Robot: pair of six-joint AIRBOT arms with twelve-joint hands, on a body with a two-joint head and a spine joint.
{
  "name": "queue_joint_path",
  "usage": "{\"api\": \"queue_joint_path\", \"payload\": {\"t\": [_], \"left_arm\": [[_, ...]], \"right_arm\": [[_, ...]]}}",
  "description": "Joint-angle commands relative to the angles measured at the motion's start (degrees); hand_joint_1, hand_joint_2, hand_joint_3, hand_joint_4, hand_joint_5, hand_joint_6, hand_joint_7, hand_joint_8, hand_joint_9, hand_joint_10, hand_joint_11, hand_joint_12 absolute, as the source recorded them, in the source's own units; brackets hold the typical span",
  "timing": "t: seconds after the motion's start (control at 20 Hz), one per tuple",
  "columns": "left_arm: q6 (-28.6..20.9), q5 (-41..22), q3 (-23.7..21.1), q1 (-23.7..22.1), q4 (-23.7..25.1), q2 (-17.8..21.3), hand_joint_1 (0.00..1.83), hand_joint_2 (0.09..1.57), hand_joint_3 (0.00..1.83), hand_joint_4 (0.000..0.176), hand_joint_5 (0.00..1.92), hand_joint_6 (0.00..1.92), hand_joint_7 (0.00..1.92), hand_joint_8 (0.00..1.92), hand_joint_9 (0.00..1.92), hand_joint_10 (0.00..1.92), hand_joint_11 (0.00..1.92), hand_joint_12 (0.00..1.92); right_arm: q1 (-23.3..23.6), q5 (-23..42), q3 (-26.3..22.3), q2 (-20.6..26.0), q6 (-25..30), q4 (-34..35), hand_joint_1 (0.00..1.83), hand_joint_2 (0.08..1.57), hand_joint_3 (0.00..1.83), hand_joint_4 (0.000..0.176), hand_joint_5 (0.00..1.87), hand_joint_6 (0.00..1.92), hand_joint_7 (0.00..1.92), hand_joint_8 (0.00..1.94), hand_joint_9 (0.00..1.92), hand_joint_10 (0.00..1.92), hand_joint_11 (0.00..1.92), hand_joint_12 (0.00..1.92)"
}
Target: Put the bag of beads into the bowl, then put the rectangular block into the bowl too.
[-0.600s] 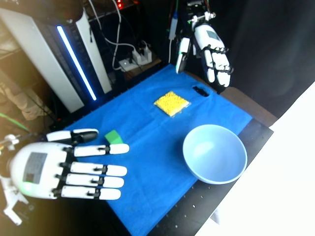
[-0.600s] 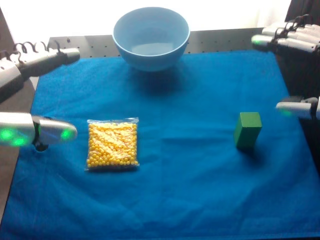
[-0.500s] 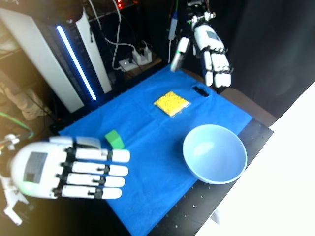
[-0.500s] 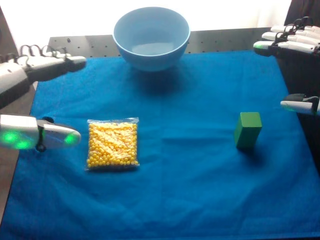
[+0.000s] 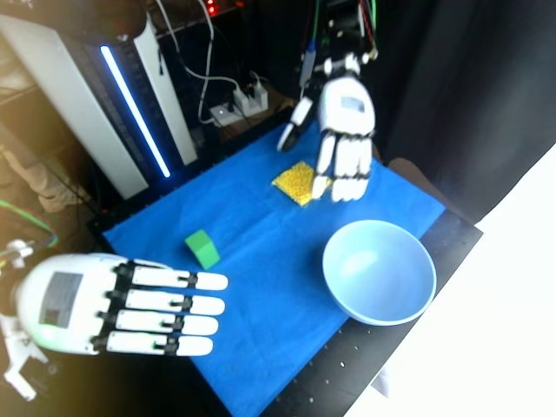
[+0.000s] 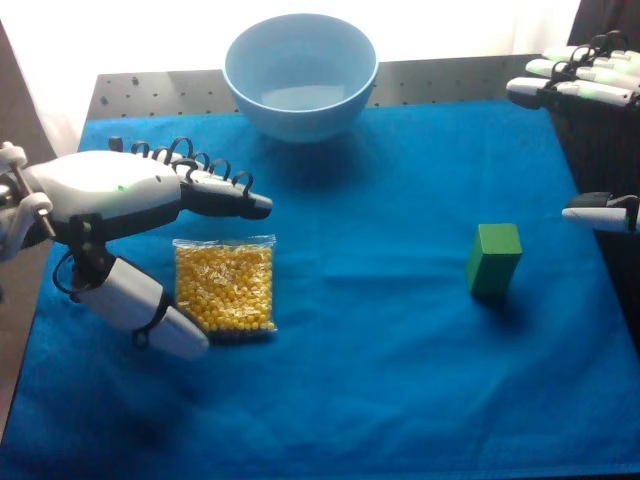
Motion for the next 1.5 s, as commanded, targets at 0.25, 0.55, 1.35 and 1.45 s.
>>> {"api": "queue_joint_path", "payload": {"t": [0.25,0.55,1.35,1.45], "left_arm": [[-0.2,3.5,2.4,-2.7,5.4,-3.6,0.93,0.88,0.01,0.029,0.56,0.01,0.76,0.02,0.57,0.04,0.00,1.09],[-0.2,1.1,4.4,-3.0,0.6,-4.9,1.22,1.08,0.01,0.000,1.04,0.70,1.10,0.88,0.61,0.87,0.00,1.43],[27.6,-8.7,10.1,-25.1,-20.6,-7.6,1.23,1.11,0.00,0.000,1.08,0.70,0.92,1.19,0.77,0.99,0.50,1.57],[29.4,-6.7,16.0,-25.8,-24.3,-13.3,1.22,1.11,0.00,0.010,1.04,0.82,0.96,1.10,0.86,0.68,0.54,1.42]], "right_arm": [[0.7,6.5,0.4,0.1,0.1,1.8,0.95,1.13,0.01,0.049,0.17,0.00,0.08,0.00,0.01,0.00,0.01,0.01],[0.7,6.5,0.1,0.1,0.1,1.9,0.96,1.18,0.02,0.052,0.16,0.00,0.05,0.00,0.00,0.00,0.00,0.00],[0.7,6.5,1.5,-0.8,0.1,2.1,0.87,1.20,0.00,0.026,0.19,0.01,0.11,0.01,0.04,0.01,0.00,0.00],[0.8,6.6,2.1,-1.3,0.1,1.9,0.90,1.20,0.00,0.024,0.20,0.00,0.11,0.00,0.03,0.00,0.00,0.00]]}}
